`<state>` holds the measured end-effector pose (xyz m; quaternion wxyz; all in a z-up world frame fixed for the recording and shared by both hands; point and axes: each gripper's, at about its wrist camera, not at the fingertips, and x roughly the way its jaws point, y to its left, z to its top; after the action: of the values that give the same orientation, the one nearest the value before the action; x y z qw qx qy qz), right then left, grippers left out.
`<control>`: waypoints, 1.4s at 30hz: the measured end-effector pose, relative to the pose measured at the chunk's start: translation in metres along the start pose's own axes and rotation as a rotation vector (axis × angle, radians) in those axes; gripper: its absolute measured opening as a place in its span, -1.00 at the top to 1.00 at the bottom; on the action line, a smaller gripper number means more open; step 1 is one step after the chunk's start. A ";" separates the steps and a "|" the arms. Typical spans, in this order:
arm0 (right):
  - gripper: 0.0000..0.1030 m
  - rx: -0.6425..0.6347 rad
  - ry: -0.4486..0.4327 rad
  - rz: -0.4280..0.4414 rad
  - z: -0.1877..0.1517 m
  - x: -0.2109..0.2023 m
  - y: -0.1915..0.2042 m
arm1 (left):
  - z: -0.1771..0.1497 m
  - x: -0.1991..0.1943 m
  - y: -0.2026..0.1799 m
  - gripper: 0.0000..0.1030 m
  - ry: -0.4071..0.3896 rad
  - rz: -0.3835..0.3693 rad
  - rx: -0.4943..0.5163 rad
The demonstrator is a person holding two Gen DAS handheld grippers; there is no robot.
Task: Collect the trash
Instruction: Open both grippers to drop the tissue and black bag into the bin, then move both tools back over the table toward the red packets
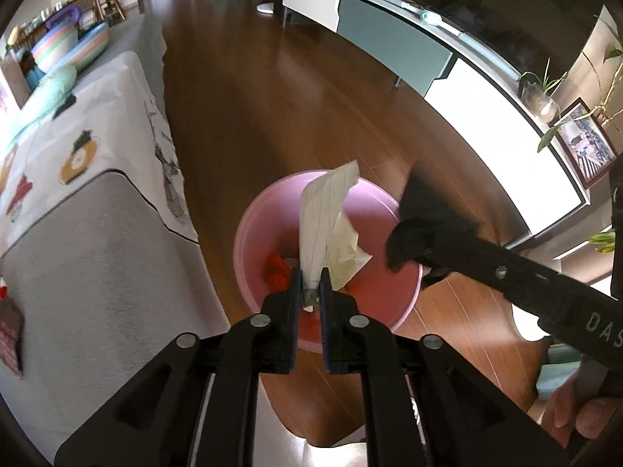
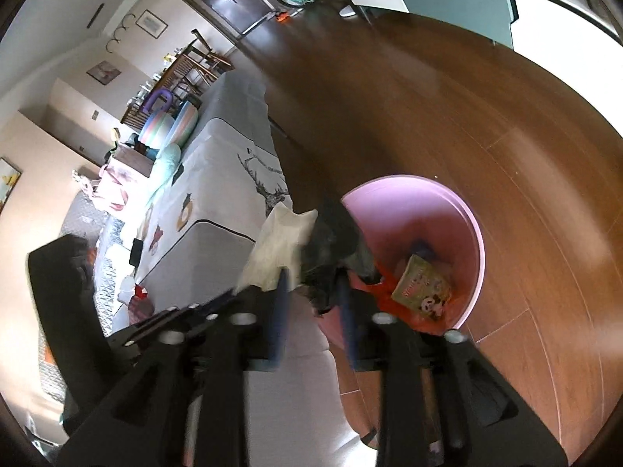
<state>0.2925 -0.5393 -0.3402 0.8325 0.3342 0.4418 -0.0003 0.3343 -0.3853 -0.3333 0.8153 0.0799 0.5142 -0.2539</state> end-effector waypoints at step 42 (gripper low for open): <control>-0.90 -0.664 -0.292 0.116 -0.261 -0.201 0.322 | -0.278 -0.417 0.219 -0.76 -0.452 0.229 -0.212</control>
<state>0.0737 -0.2030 -0.1141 0.9486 0.0666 0.2746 0.1428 0.0783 0.0495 -0.1231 0.9366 -0.0071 0.3306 -0.1162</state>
